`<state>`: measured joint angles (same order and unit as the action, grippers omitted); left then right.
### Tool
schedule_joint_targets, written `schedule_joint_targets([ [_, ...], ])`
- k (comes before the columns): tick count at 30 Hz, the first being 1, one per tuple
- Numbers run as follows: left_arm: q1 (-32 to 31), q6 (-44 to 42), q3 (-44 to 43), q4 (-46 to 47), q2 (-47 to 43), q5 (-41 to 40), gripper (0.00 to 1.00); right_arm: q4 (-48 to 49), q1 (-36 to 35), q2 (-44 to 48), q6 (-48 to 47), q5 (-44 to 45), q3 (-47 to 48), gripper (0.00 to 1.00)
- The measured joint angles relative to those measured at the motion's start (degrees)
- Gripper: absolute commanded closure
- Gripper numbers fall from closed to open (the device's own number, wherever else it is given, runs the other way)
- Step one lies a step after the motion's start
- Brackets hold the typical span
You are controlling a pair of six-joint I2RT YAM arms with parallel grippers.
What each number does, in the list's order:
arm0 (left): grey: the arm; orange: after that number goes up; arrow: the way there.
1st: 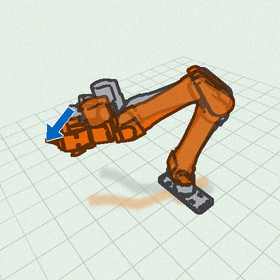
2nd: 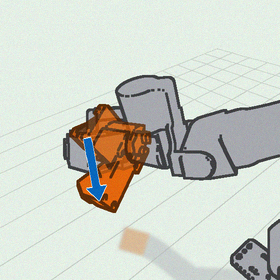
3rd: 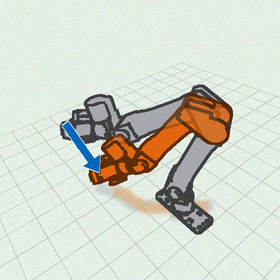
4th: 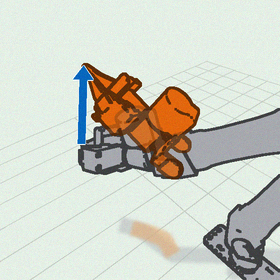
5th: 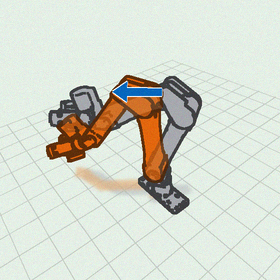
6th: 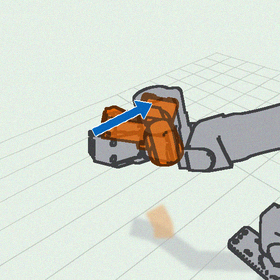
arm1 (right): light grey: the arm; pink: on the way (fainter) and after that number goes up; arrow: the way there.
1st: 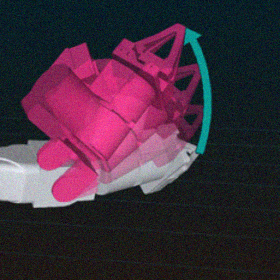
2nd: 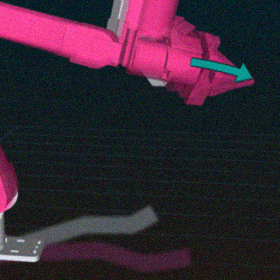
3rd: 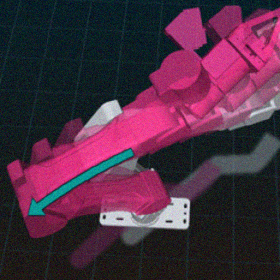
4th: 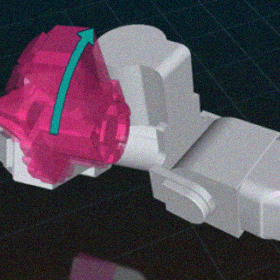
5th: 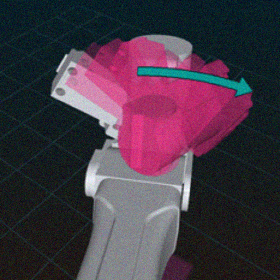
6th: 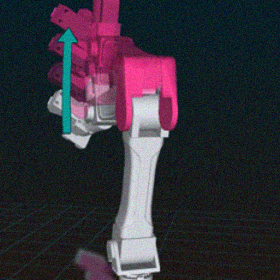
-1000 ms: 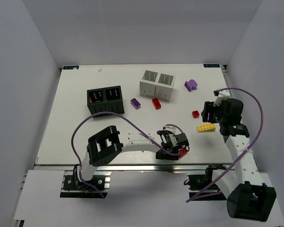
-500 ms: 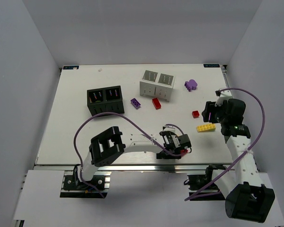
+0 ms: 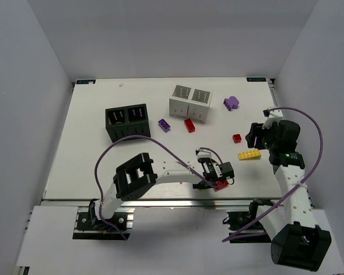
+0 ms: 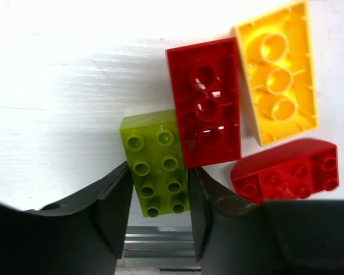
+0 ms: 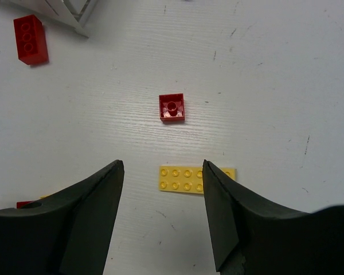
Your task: Sort the legos into containers by color
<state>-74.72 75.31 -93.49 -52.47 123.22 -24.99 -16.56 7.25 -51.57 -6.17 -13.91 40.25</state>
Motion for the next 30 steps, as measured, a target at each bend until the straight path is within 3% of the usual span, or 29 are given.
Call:
schedule_joint_targets([
  [9,0.09,0.37,5.73,1.18,-3.54,-3.15,0.84,0.00,0.66,0.24,-0.02,-0.98,-0.04,0.37],
  [11,0.24,-0.61,7.08,1.53,-4.55,-3.74,0.99,-0.07,0.68,0.24,-0.24,-1.77,-0.09,0.30],
  [14,1.03,-4.39,10.32,1.03,-7.30,-5.20,1.00,-0.83,0.92,0.24,-1.75,-4.59,-0.15,0.24],
  [18,4.83,-12.39,15.98,1.18,-16.00,-6.51,1.00,-2.99,1.01,0.24,-4.74,-10.10,-0.20,0.24],
  [24,15.15,-26.82,17.81,5.14,-35.08,-10.49,1.00,-4.74,0.98,0.24,-7.54,-14.75,-0.20,0.26],
  [30,28.89,-37.68,15.67,7.78,-39.89,-14.25,1.00,-6.47,0.98,0.24,-10.10,-17.84,-0.22,0.27],
])
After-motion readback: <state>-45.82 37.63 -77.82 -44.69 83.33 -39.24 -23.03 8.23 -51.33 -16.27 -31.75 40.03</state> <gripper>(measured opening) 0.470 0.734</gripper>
